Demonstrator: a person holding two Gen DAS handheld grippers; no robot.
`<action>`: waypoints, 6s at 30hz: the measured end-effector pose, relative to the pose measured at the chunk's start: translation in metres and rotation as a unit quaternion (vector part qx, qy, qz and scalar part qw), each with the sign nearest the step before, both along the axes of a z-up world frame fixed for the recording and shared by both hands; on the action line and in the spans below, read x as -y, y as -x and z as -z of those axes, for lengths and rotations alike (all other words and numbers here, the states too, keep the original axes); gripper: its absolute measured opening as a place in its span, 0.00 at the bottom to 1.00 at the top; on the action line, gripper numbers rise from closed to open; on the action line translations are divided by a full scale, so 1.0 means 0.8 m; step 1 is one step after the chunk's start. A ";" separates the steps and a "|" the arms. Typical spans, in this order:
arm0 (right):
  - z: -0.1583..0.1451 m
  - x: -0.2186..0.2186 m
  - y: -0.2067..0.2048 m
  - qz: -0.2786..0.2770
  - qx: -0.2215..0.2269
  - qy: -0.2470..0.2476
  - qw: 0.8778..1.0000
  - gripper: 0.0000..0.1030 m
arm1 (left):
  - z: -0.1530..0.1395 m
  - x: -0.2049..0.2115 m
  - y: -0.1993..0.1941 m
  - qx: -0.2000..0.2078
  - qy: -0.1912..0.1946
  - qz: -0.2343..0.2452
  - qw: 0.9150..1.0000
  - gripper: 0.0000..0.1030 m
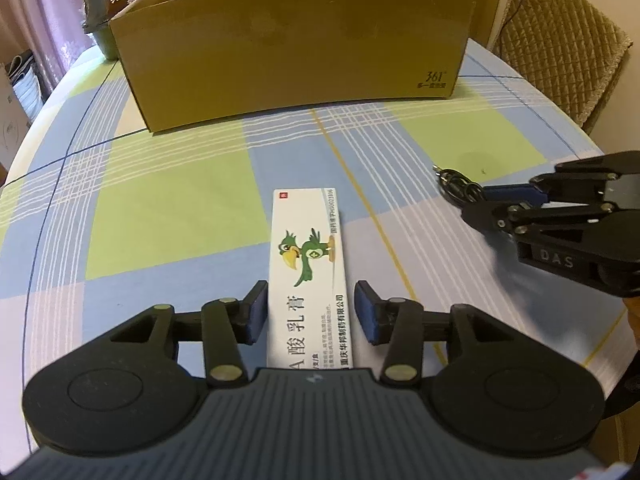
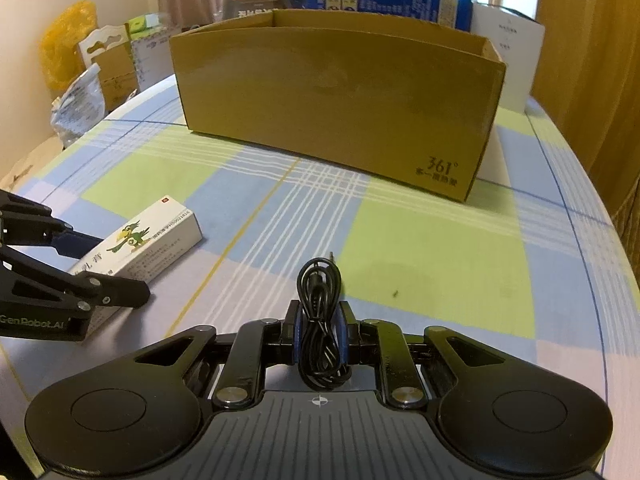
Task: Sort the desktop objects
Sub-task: 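Lift and carry the ointment box and cable over the cardboard box with both tools, then lower into the box and open both grippers to release ointment box and cable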
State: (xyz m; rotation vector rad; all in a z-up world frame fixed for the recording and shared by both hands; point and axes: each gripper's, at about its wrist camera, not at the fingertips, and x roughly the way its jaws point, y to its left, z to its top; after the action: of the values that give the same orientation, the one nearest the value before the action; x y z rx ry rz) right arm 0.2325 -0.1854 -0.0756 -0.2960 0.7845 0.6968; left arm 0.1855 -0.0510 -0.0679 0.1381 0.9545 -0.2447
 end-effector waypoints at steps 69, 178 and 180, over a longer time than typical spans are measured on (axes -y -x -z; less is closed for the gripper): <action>-0.214 0.044 0.020 0.081 0.008 -0.089 0.993 0.11 | -0.192 -0.023 0.012 0.073 0.024 -0.040 0.996 0.32; -0.206 -0.094 -0.289 0.035 -0.078 0.016 0.996 0.11 | -0.191 -0.036 -0.354 -0.013 0.025 -0.062 0.998 0.41; -0.206 -0.093 -0.290 0.036 -0.078 0.016 0.996 0.11 | -0.191 -0.039 -0.352 -0.012 0.026 -0.062 0.998 0.41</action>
State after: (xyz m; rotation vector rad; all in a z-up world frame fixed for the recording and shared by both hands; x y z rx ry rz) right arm 0.4645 -0.1106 0.0891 -0.2429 0.9504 0.6445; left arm 0.4673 -0.0197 0.0852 0.0271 0.9758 -0.1567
